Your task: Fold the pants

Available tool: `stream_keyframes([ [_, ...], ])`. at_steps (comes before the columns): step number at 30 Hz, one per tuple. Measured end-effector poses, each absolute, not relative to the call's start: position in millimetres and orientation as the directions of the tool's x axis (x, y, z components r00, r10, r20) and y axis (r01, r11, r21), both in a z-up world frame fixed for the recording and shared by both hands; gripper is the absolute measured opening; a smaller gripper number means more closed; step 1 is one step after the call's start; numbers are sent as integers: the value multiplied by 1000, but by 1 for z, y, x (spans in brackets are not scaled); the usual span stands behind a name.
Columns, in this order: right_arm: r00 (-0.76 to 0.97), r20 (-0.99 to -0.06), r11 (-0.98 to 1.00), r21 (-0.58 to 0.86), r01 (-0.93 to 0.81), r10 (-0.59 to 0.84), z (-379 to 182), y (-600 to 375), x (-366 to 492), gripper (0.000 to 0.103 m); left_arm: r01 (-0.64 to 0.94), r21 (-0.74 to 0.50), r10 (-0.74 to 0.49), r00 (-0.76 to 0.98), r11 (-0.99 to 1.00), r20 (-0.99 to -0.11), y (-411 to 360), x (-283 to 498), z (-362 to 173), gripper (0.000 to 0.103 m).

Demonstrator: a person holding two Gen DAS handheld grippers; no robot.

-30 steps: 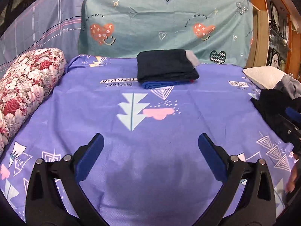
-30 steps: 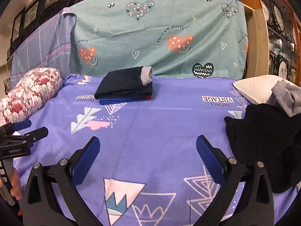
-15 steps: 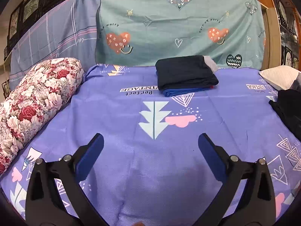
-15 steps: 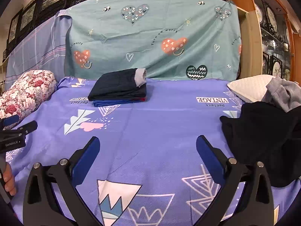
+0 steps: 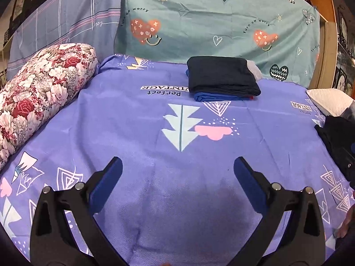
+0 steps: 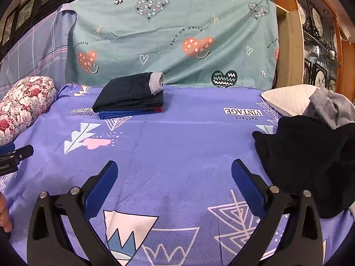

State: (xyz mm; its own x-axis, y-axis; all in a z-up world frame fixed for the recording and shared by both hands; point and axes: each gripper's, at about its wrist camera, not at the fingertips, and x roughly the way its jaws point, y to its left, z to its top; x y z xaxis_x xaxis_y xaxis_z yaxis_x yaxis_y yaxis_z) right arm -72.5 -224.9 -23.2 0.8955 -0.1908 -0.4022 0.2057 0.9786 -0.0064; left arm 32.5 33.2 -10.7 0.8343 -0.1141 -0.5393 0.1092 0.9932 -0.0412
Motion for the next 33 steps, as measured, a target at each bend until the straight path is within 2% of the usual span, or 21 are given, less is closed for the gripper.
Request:
stream_keyframes([
  [18, 894, -406, 978, -3, 206, -190, -24, -225, -72, 102, 159, 82, -100, 870, 984, -484, 9, 17, -7, 101],
  [33, 894, -407, 979, -3, 206, -190, -24, -225, -72, 102, 139, 68, -86, 858, 988, -507, 12, 22, -11, 101],
])
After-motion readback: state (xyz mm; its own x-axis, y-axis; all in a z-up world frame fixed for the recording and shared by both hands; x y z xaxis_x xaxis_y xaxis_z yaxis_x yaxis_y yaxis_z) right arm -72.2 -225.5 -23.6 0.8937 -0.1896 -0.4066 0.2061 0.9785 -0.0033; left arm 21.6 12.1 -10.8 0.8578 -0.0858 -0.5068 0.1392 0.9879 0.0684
